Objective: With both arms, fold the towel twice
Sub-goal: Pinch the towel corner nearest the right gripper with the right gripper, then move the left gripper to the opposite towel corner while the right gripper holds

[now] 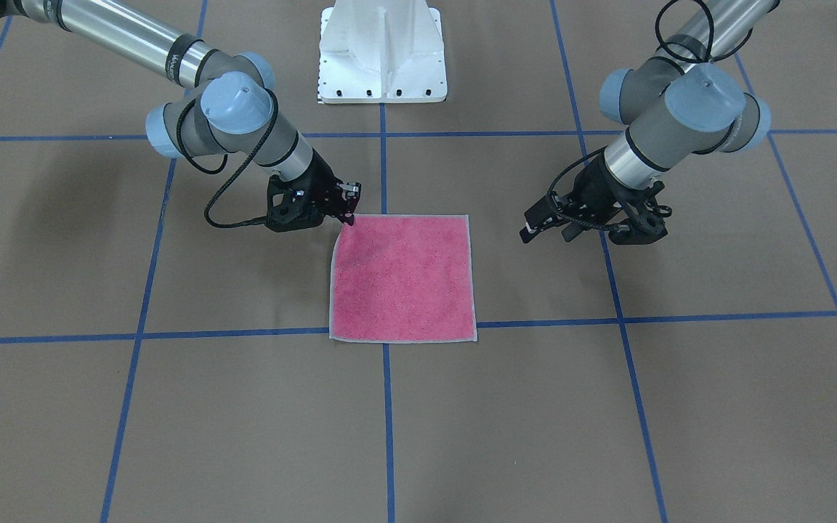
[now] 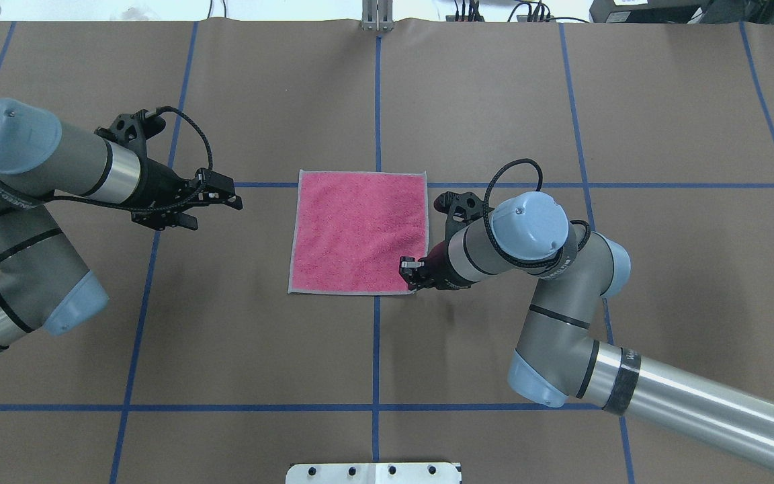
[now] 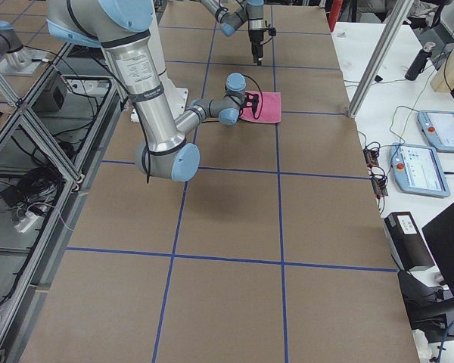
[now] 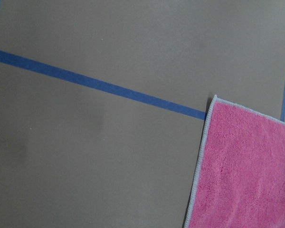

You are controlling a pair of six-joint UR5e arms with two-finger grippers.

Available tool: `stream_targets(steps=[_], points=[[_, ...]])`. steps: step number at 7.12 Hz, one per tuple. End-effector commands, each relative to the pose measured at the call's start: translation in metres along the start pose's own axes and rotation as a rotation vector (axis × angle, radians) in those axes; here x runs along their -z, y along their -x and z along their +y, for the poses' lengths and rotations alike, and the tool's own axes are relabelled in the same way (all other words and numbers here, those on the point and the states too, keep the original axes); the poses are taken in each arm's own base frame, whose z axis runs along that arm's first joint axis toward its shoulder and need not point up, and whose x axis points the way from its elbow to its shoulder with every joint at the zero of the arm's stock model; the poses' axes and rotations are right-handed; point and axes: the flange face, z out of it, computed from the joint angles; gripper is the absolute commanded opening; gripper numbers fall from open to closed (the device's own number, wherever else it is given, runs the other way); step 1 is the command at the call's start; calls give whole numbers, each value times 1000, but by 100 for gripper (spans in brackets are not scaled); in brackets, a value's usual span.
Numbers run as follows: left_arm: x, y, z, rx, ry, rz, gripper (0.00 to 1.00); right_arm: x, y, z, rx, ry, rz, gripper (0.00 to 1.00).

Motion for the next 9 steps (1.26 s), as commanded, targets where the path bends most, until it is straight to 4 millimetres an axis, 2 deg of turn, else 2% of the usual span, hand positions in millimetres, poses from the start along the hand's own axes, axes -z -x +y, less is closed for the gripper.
stream_targets(steps=[1,4,6,8,9], points=[[0,-2,0,1,0,3,100,5,14,0,-53,0,-22,0],[-4,-19,7,45,-9,20,100,12,24,-5,-53,-10,-42,0],[-29,-52,40,107,-5,42,100,22,26,-13,-45,-26,-75,0],[-64,-62,80,94,-14,31,99,26,25,-19,-47,-37,-80,0],[-70,-61,87,89,-5,24,99,27,25,-19,-47,-38,-83,0]])
